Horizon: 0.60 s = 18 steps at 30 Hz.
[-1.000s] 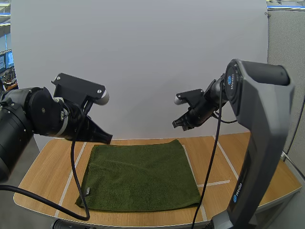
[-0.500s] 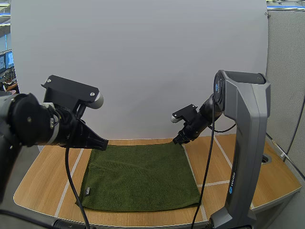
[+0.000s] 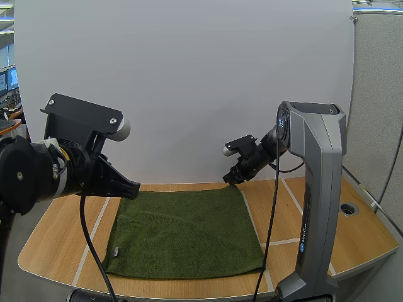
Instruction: Fold the towel
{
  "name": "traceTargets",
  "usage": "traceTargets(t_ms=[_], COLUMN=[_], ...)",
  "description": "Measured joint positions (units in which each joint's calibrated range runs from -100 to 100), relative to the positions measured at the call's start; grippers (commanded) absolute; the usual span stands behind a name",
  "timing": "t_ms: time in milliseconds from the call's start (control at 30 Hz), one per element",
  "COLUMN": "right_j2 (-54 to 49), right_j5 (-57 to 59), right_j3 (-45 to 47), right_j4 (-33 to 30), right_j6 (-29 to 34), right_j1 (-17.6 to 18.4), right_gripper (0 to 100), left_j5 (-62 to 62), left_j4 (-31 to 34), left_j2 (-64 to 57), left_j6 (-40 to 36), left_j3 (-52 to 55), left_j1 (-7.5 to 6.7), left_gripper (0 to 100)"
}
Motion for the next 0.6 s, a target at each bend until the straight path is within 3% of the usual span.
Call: traceTargets(t_ms=[400,500,600], right_j2=[2.4,2.9,4.3], right_j5=[0.1,-0.5,-2.2], right_j3=[-0.1,-0.4,-0.8], right_j4=[0.1,0.3,0.5], right_j6=[0.0,0.0,0.0], right_j1=[0.2,0.2,0.2], right_gripper=[51,45,30], left_j5=[0.0,0.0,0.0], left_j4=[0.0,0.0,0.0], left_j2=[0.0,0.0,0.0], left_j6=[0.0,0.0,0.0], left_j3=[0.0,0.0,0.0], left_j1=[0.0,0.0,0.0], left_gripper=[0,0,0])
